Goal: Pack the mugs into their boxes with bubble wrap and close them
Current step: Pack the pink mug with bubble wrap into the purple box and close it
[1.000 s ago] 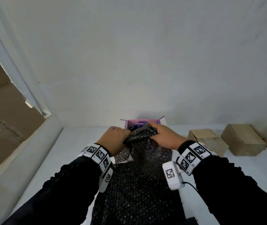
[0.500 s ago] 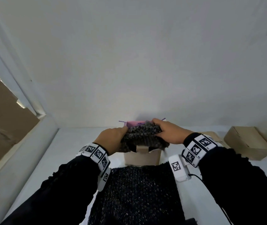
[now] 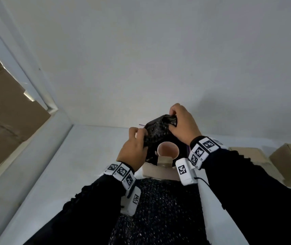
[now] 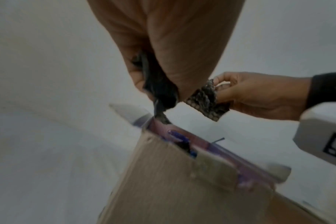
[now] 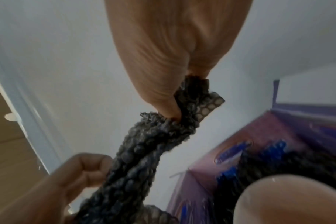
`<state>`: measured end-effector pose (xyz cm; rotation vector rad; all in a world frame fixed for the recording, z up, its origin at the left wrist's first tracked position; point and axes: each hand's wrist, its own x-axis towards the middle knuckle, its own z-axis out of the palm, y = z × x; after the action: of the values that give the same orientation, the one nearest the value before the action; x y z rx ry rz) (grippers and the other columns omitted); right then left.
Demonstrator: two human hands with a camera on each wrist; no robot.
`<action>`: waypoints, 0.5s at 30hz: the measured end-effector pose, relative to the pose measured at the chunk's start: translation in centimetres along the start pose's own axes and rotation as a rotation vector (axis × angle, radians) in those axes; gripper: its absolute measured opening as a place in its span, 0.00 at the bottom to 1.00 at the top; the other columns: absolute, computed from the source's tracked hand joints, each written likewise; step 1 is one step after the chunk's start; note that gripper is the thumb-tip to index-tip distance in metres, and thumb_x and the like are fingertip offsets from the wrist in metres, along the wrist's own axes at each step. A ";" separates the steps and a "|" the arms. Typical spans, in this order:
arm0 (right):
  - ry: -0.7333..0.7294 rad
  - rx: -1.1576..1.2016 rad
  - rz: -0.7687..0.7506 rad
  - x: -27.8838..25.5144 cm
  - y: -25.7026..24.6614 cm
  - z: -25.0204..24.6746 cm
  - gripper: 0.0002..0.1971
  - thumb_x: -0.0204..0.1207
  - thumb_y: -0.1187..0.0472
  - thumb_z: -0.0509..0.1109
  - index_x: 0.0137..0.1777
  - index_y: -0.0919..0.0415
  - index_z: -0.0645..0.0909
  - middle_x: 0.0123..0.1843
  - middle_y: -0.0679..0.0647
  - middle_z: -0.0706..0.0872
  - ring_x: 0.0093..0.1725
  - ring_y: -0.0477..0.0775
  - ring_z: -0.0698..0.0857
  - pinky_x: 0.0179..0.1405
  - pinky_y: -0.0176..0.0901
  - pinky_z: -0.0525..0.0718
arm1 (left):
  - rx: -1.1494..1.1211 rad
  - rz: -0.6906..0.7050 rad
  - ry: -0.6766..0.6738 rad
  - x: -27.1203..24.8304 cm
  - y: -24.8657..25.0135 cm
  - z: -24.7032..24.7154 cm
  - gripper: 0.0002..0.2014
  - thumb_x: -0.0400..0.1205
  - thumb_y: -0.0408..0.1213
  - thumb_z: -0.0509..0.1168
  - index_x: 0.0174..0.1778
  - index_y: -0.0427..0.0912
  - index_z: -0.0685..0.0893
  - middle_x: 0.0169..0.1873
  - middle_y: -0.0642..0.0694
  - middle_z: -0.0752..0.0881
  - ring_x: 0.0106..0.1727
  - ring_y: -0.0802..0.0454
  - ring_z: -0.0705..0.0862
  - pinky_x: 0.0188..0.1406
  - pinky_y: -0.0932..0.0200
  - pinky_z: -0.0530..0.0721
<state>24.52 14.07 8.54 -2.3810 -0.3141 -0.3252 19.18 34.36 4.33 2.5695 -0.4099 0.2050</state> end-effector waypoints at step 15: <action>-0.694 -0.469 -0.047 -0.4 3.1 8.2 0.18 0.81 0.59 0.57 0.69 0.52 0.76 0.71 0.54 0.78 0.72 0.61 0.69 0.69 0.60 0.66 | 0.358 0.078 -0.124 -1.6 0.3 2.8 0.14 0.72 0.47 0.56 0.44 0.47 0.84 0.43 0.48 0.84 0.49 0.43 0.76 0.43 0.50 0.71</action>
<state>26.29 17.29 0.54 -2.8916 -0.6683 0.4809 17.73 33.07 1.74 2.9307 -0.5643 0.1590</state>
